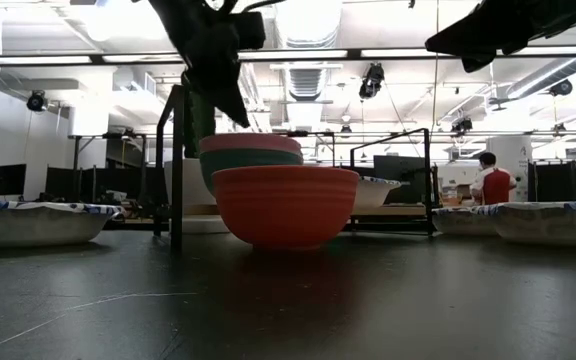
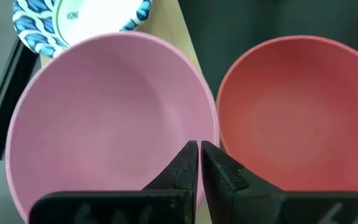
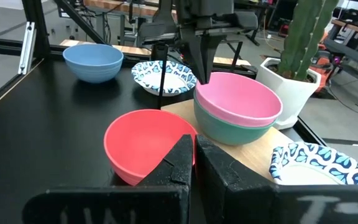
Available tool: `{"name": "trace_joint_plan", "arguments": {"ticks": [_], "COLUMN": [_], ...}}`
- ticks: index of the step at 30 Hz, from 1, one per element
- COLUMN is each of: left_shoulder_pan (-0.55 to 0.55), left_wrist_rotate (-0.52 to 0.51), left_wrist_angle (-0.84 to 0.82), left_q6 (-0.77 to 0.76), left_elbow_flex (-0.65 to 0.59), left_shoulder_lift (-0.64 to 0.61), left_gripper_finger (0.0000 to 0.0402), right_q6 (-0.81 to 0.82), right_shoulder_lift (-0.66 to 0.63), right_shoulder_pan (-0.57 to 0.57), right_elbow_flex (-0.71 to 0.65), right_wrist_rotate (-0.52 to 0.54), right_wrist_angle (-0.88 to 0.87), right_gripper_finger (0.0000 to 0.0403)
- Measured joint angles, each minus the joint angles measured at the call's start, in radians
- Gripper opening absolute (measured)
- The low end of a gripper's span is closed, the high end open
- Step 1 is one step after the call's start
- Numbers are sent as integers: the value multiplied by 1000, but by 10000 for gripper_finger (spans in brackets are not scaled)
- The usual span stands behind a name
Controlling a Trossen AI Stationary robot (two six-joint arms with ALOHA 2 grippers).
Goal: Place and stack bowls onto a shelf
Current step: Stack the pink bowl on top of the green bowl on the shelf, then stack the white bowl on top of the white bowl on the shelf
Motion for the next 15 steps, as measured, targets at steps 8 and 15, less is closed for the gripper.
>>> {"name": "trace_joint_plan", "arguments": {"ticks": [8, 15], "left_shoulder_pan": [-10, -71], "left_wrist_rotate": [5, 5], "left_wrist_angle": [18, 71], "left_q6": [-3, 62], "left_elbow_flex": [19, 6], "left_shoulder_lift": [-3, -94], "left_gripper_finger": [0, 0], "right_q6": [12, 119], "right_shoulder_lift": [0, 0], "right_shoulder_pan": [0, 0], "right_elbow_flex": [0, -12], "right_wrist_rotate": [0, 0], "right_wrist_angle": [0, 1], "right_gripper_finger": [9, 9]}}
